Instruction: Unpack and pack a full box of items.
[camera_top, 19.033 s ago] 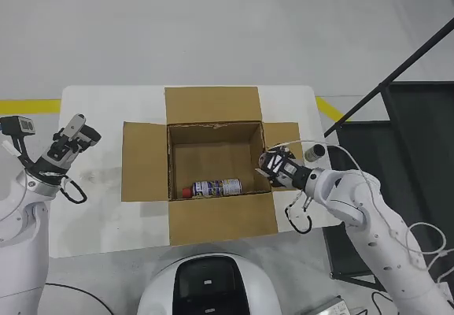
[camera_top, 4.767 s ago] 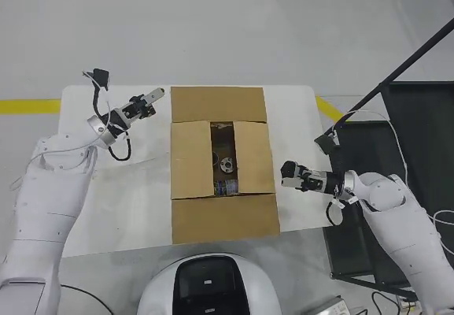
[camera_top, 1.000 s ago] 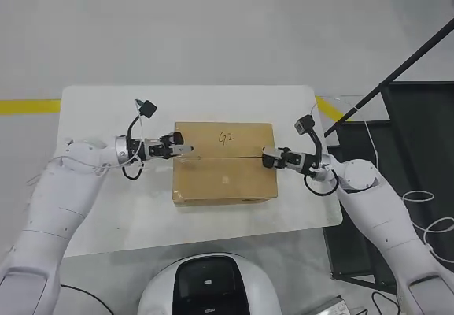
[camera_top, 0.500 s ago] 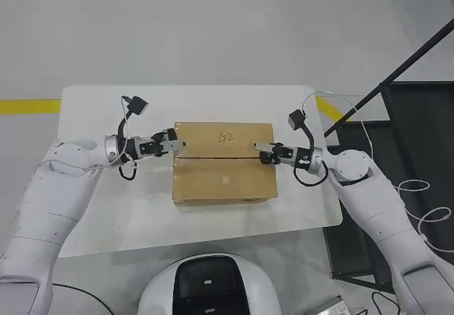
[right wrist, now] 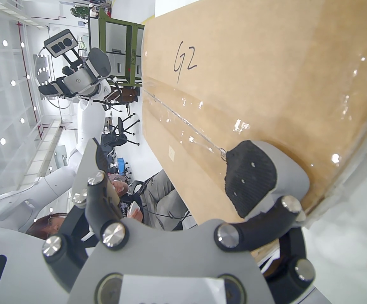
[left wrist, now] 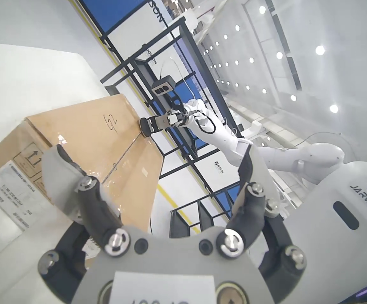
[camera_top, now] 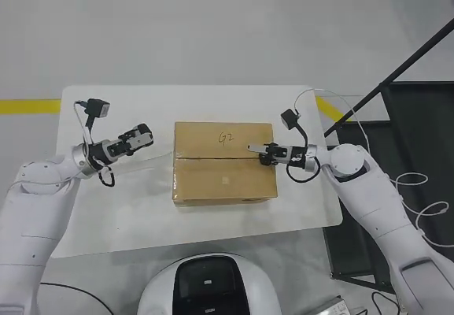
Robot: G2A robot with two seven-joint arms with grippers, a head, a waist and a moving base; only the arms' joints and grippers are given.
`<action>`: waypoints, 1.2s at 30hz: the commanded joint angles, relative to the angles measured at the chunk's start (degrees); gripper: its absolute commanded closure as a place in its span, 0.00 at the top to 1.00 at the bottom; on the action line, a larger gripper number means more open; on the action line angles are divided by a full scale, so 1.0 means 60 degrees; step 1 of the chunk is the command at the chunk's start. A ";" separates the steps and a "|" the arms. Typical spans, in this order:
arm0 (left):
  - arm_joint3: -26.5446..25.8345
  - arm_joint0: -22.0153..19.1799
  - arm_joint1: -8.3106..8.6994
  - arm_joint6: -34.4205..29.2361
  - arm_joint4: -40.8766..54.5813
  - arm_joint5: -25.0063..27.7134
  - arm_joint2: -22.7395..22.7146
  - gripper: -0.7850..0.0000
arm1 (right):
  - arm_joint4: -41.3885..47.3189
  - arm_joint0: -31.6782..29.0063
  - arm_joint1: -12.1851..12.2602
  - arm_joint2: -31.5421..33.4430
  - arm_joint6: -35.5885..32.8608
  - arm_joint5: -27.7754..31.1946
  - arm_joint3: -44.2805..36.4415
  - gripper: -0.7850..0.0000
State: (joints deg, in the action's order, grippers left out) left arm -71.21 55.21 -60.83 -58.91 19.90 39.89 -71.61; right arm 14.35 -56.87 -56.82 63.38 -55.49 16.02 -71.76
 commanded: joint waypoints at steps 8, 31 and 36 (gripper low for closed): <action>-0.0152 0.0116 0.0022 0.0195 -0.0166 -0.0053 -0.0078 1.00 | 0.0124 0.0096 -0.0030 0.0038 -0.0206 -0.0077 0.0129 1.00; -0.0790 0.1145 0.0012 0.1540 0.0059 -0.0541 -0.0184 1.00 | 0.0124 0.0096 -0.0030 0.0038 -0.0206 -0.0077 0.0129 1.00; -0.0426 0.2107 0.0049 0.2234 0.0258 -0.0780 -0.0420 1.00 | 0.0124 0.0096 -0.0030 0.0038 -0.0206 -0.0077 0.0129 1.00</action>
State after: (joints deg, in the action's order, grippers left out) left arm -74.32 66.44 -60.62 -46.36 21.44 35.71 -73.73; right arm 15.09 -56.29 -57.00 63.60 -56.73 15.56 -70.99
